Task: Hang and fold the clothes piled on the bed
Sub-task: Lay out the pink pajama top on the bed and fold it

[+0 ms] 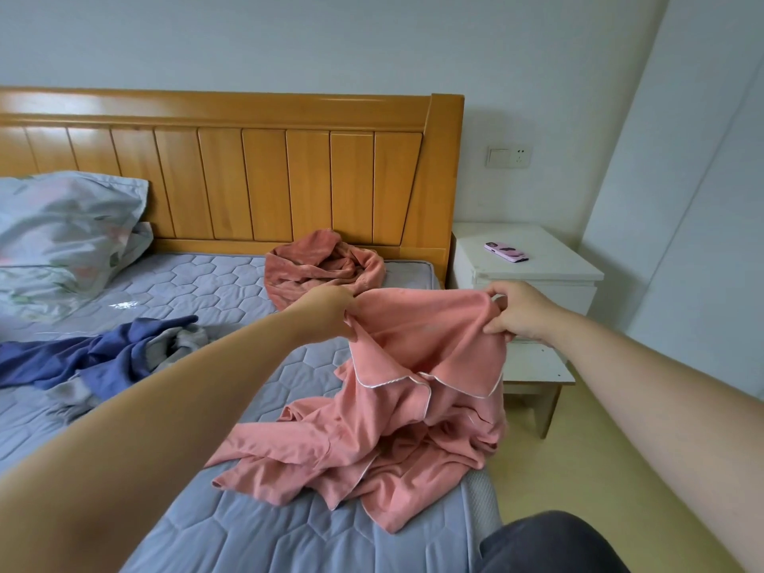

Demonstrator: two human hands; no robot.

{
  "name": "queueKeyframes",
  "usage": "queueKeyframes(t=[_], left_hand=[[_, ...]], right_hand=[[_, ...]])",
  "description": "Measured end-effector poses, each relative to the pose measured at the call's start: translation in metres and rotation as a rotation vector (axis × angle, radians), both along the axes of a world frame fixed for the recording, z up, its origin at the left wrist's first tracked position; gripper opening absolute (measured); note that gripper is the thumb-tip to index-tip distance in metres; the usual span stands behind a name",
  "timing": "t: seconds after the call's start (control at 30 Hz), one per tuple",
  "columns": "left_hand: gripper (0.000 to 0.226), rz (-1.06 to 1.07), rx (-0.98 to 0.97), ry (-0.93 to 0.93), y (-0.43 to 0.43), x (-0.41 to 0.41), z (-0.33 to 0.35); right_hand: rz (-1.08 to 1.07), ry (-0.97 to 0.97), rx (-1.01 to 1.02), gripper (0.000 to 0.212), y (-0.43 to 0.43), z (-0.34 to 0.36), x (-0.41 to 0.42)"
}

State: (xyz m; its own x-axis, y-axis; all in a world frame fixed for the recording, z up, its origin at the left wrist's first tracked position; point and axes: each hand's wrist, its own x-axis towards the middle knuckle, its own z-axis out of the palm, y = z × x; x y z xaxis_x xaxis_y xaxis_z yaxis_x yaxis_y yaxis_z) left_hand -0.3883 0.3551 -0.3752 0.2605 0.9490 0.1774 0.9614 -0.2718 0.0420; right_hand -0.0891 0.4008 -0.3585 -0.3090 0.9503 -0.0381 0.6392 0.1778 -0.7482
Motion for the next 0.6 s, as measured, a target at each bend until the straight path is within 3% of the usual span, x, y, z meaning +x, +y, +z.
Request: queueKeyframes(t=[0.1,0.23,0.3,0.4,0.53,0.6], left_hand=[[0.033,0.008,-0.027,0.056,0.0,-0.001,0.002],[0.021,-0.025,-0.022,0.135,0.001,0.003,-0.004],[0.026,-0.023,0.017,-0.04,0.002,0.004,-0.01],[0.033,0.025,0.025,-0.444,0.005,0.006,-0.015],[0.01,0.178,-0.126,-1.013,0.007,0.014,-0.019],[0.022,0.225,-0.199,-1.187,0.006,0.017,-0.017]], right_hand=[[-0.051,-0.019,0.095,0.016,-0.003,0.002,-0.001],[-0.158,-0.052,0.234,0.015,-0.004,0.001,-0.003],[-0.221,-0.074,0.293,0.024,-0.003,-0.001,-0.006],[-0.242,-0.028,0.272,0.039,-0.003,-0.003,-0.008],[-0.178,-0.01,0.198,0.018,0.0,-0.004,-0.007],[-0.194,0.032,0.183,0.013,0.002,-0.005,-0.007]])
